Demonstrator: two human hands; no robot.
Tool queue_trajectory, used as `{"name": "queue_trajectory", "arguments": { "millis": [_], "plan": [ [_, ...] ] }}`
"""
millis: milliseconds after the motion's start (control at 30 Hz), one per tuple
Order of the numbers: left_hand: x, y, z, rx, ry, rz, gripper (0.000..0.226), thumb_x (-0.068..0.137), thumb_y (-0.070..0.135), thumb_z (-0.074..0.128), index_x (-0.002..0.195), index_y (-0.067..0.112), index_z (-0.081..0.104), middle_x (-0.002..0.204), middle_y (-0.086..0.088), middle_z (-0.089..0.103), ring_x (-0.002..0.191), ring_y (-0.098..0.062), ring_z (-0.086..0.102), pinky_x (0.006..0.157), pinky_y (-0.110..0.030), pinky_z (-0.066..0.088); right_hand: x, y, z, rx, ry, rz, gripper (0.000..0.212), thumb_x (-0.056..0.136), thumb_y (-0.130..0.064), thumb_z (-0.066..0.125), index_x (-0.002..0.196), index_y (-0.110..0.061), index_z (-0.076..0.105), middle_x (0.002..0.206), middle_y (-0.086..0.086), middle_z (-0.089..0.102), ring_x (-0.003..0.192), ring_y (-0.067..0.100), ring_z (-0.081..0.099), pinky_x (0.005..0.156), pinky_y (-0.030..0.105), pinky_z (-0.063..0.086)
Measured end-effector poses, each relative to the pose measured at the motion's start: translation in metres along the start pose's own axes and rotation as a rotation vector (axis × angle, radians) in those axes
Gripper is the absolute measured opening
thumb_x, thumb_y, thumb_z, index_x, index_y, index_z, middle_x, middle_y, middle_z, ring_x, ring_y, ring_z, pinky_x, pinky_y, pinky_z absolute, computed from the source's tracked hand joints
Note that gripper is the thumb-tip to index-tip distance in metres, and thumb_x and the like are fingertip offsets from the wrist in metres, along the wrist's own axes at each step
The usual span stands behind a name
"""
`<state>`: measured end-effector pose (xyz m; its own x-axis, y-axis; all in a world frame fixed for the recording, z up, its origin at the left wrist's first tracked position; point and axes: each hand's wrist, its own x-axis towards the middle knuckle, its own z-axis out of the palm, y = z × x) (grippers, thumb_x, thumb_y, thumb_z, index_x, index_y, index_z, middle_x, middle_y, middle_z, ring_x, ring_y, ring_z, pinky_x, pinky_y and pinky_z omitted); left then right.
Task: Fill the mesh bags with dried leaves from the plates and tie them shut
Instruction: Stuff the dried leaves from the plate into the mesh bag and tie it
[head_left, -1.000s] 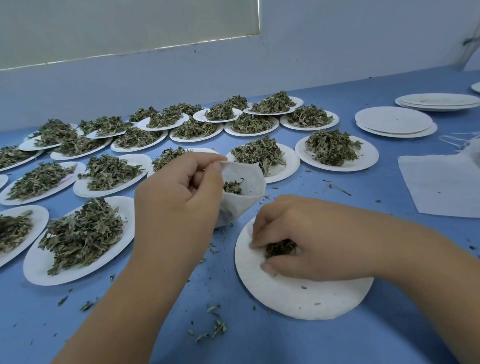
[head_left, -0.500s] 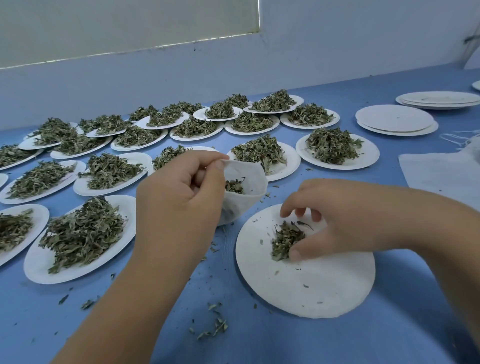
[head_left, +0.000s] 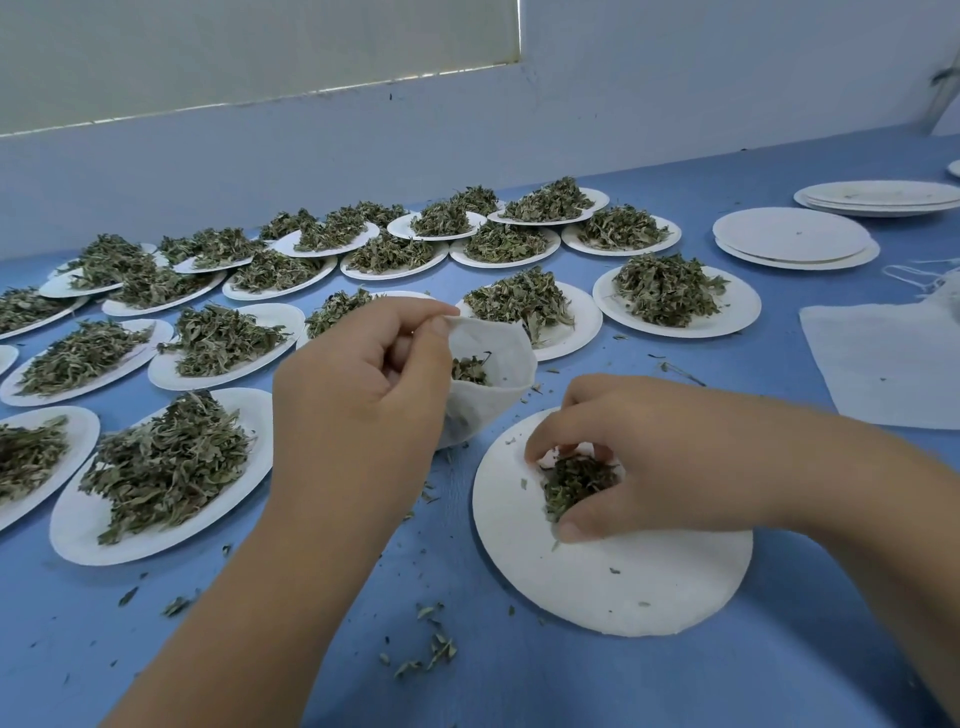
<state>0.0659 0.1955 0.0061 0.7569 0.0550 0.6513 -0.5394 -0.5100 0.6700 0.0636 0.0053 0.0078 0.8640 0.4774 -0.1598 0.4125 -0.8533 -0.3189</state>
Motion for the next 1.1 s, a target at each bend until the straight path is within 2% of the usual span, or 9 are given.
{"name": "queue_trajectory", "arguments": {
  "millis": [100, 267, 367, 467, 567, 700, 867, 967, 1100],
  "plan": [
    [0.000, 0.000, -0.001, 0.109, 0.028, 0.102, 0.019, 0.093, 0.018, 0.055, 0.089, 0.031, 0.069, 0.052, 0.002, 0.044, 0.052, -0.008, 0.042, 0.050, -0.008, 0.031, 0.001, -0.002, 0.003, -0.009, 0.018, -0.027, 0.044, 0.078, -0.059, 0.064, 0.119, -0.053, 0.051, 0.106, -0.021, 0.042, 0.092, -0.002, 0.049, 0.068, 0.016, 0.037],
    [0.001, 0.000, -0.002, 0.235, 0.059, 0.187, 0.019, 0.093, 0.017, 0.054, 0.097, 0.018, 0.073, 0.059, 0.019, 0.046, 0.058, 0.004, 0.045, 0.057, -0.006, 0.031, 0.002, -0.003, 0.004, -0.005, 0.045, -0.042, 0.030, 0.084, -0.049, 0.064, 0.113, -0.051, 0.060, 0.104, -0.021, 0.046, 0.083, -0.013, 0.043, 0.064, 0.010, 0.032],
    [0.001, 0.000, -0.004, 0.256, 0.067, 0.209, 0.020, 0.093, 0.018, 0.053, 0.099, 0.017, 0.073, 0.063, 0.022, 0.048, 0.060, 0.005, 0.046, 0.058, -0.006, 0.032, 0.003, -0.004, 0.004, 0.014, 0.061, -0.046, 0.023, 0.085, -0.041, 0.067, 0.106, -0.048, 0.067, 0.098, -0.023, 0.050, 0.082, -0.009, 0.049, 0.069, 0.011, 0.040],
    [0.001, 0.000, -0.003, 0.258, 0.066, 0.213, 0.020, 0.093, 0.017, 0.054, 0.099, 0.016, 0.073, 0.061, 0.021, 0.047, 0.060, 0.006, 0.046, 0.059, -0.005, 0.032, 0.004, -0.006, 0.004, 0.017, 0.073, -0.040, 0.017, 0.085, -0.036, 0.066, 0.101, -0.042, 0.071, 0.096, -0.021, 0.058, 0.087, -0.002, 0.057, 0.078, 0.022, 0.050],
    [0.001, 0.000, -0.002, 0.262, 0.061, 0.214, 0.019, 0.093, 0.016, 0.054, 0.099, 0.016, 0.073, 0.062, 0.022, 0.046, 0.061, 0.008, 0.046, 0.059, -0.004, 0.031, 0.003, -0.007, 0.003, -0.014, 0.086, -0.040, 0.015, 0.087, -0.031, 0.064, 0.097, -0.036, 0.073, 0.093, -0.018, 0.064, 0.085, 0.000, 0.059, 0.078, 0.027, 0.052],
    [0.001, -0.001, -0.001, 0.268, 0.053, 0.225, 0.019, 0.093, 0.015, 0.054, 0.099, 0.014, 0.073, 0.064, 0.024, 0.046, 0.063, 0.010, 0.047, 0.060, -0.002, 0.031, 0.003, -0.008, 0.003, -0.046, 0.092, -0.039, 0.015, 0.088, -0.028, 0.061, 0.095, -0.035, 0.072, 0.091, -0.018, 0.064, 0.083, 0.000, 0.059, 0.075, 0.024, 0.052],
    [-0.001, 0.000, 0.005, 0.303, 0.005, 0.245, 0.018, 0.091, 0.014, 0.055, 0.097, 0.012, 0.073, 0.069, 0.030, 0.043, 0.064, 0.004, 0.044, 0.064, 0.001, 0.032, 0.003, -0.005, 0.002, -0.039, 0.097, -0.071, 0.014, 0.086, -0.028, 0.061, 0.092, -0.037, 0.070, 0.089, -0.021, 0.063, 0.083, -0.003, 0.057, 0.073, 0.020, 0.051],
    [-0.003, -0.001, 0.007, 0.304, -0.011, 0.255, 0.018, 0.091, 0.013, 0.055, 0.095, 0.011, 0.073, 0.067, 0.030, 0.041, 0.063, 0.009, 0.045, 0.064, 0.001, 0.031, 0.000, -0.002, -0.003, 0.041, 0.089, -0.083, 0.010, 0.083, -0.030, 0.065, 0.088, -0.038, 0.070, 0.082, -0.023, 0.064, 0.076, -0.006, 0.059, 0.066, 0.017, 0.051],
    [-0.004, -0.003, 0.011, 0.273, -0.031, 0.219, 0.018, 0.090, 0.015, 0.055, 0.094, 0.014, 0.072, 0.063, 0.027, 0.043, 0.060, 0.007, 0.044, 0.060, -0.003, 0.031, -0.008, 0.004, -0.018, 0.270, 0.119, -0.126, 0.010, 0.077, -0.028, 0.073, 0.082, -0.037, 0.072, 0.072, -0.022, 0.068, 0.062, -0.005, 0.062, 0.057, 0.009, 0.046]
  ]
}}
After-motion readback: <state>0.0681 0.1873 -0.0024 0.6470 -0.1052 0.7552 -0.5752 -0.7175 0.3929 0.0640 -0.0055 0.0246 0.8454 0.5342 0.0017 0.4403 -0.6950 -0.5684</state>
